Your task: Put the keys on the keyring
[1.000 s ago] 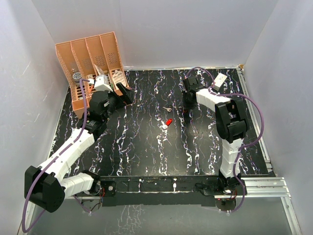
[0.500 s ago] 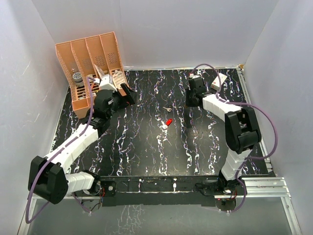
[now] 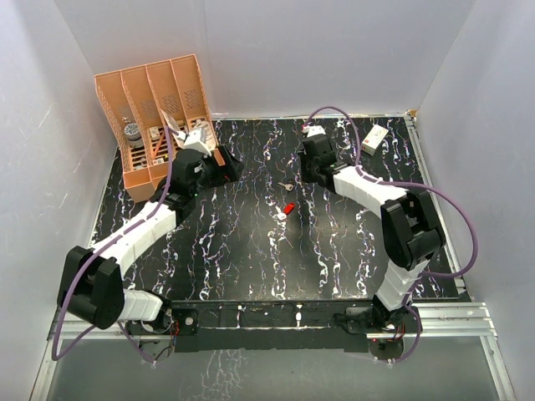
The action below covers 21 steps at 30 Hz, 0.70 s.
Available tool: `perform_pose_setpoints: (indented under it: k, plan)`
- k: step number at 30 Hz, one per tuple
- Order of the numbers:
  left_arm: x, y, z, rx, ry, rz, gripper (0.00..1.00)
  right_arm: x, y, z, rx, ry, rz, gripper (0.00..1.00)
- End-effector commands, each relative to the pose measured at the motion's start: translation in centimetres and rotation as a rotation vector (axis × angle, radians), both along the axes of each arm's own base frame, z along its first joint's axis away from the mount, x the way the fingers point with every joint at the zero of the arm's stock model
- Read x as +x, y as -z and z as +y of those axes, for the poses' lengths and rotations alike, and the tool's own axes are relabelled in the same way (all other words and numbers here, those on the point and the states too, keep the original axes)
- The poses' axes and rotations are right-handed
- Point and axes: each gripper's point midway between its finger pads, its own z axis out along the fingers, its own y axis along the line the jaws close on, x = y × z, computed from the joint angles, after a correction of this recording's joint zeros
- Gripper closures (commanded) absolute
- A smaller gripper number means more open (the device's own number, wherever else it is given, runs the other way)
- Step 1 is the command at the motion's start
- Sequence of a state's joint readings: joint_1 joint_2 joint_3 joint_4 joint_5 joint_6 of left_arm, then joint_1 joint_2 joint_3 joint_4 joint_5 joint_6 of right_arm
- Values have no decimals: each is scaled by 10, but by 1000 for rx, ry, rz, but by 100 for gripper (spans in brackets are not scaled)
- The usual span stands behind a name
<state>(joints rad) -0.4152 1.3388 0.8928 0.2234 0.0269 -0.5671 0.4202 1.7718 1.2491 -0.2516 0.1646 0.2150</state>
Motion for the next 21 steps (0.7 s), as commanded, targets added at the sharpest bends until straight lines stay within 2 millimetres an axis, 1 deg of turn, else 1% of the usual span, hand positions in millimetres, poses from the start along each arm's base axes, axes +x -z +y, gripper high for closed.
perform_pose_setpoints:
  k: [1,4,11,15,21]
  plan:
    - [-2,-43,3,-22,3,-94,17,15,-23,6,-62,23,-103,100]
    - [-7,-51,8,-18,-14,-106,16,14,-21,11,-108,26,-108,100]
    - [-16,-70,25,13,-64,-145,14,12,-7,24,-258,36,-120,100]
    - [-19,-74,34,28,-97,-152,13,12,2,31,-311,36,-114,100]
    - [-22,-81,43,43,-130,-162,12,10,14,32,-377,39,-89,100]
